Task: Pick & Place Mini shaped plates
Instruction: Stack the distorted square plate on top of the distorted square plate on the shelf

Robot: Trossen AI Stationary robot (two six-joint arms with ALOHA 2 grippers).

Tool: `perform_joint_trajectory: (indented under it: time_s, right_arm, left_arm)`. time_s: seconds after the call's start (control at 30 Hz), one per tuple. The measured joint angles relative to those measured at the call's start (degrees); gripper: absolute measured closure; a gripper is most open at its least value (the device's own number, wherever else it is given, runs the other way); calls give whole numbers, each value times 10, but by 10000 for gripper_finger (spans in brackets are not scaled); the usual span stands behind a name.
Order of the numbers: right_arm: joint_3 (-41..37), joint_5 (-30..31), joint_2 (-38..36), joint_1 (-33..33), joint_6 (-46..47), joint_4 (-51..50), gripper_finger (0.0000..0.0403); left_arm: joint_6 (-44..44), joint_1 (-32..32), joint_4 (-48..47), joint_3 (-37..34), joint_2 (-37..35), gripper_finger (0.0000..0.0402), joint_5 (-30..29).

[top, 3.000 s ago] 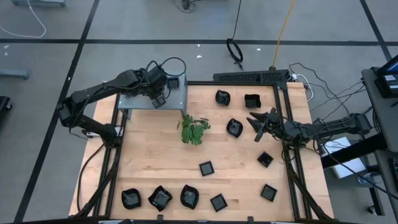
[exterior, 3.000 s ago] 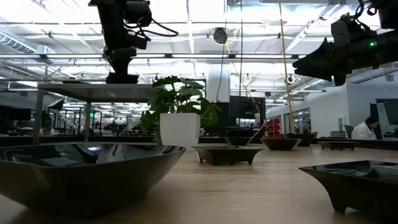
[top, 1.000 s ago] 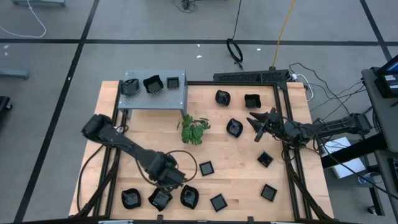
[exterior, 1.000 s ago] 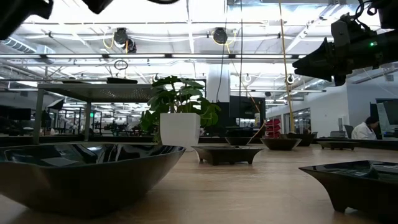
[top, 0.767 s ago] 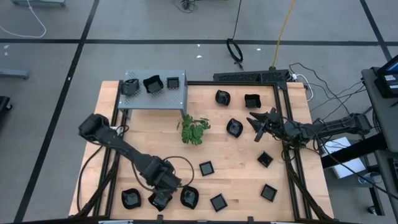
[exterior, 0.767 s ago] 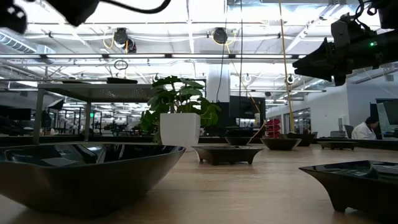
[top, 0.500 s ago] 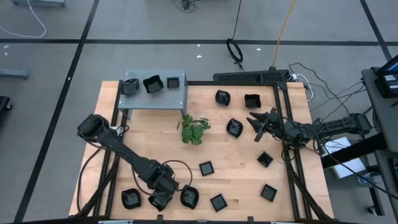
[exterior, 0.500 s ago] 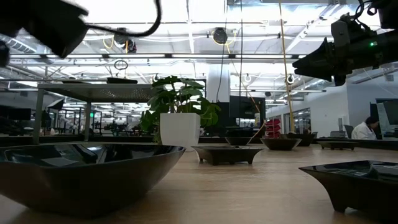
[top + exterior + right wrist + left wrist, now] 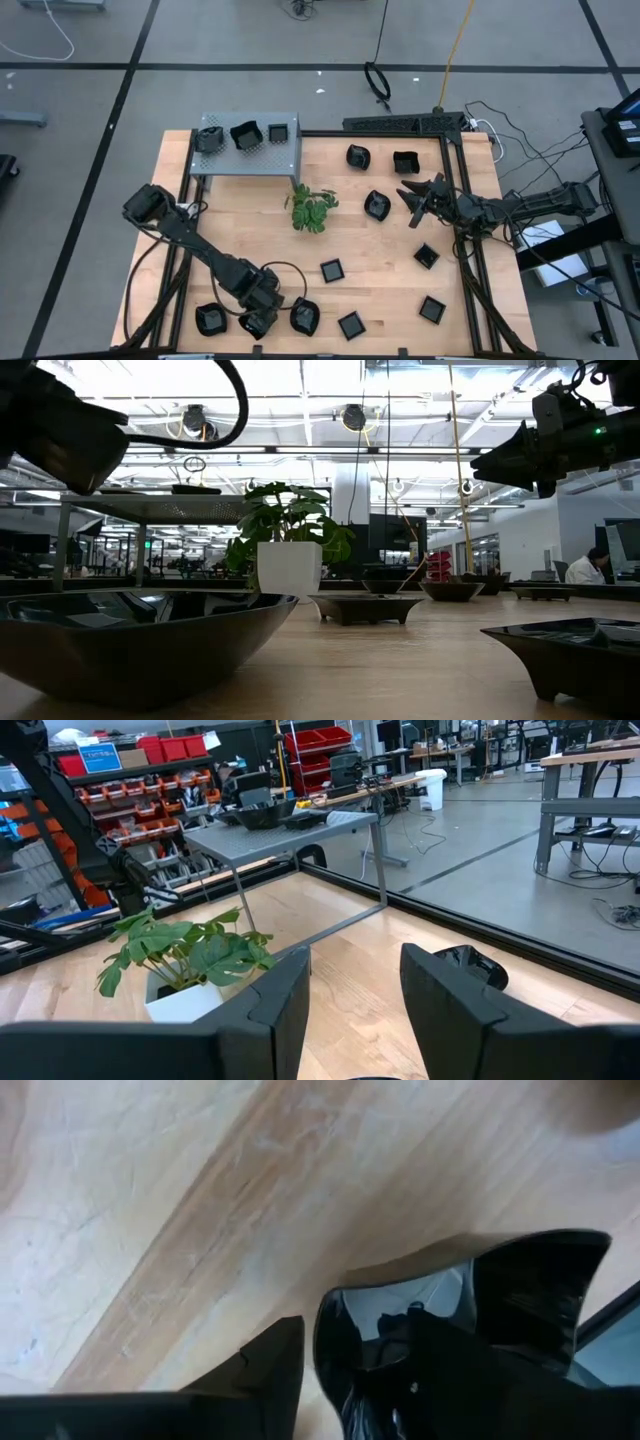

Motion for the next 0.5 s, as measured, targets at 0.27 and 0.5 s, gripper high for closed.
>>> perform_joint_trajectory:
  time_s: [0.27,0.5]
  right_arm:
    - [0,0,0,0,0,0,259]
    - [0,0,0,0,0,0,257]
  left_arm:
    - [5,15,9,0,0,355,11]
    - [18,33,8,0,-2,389,46]
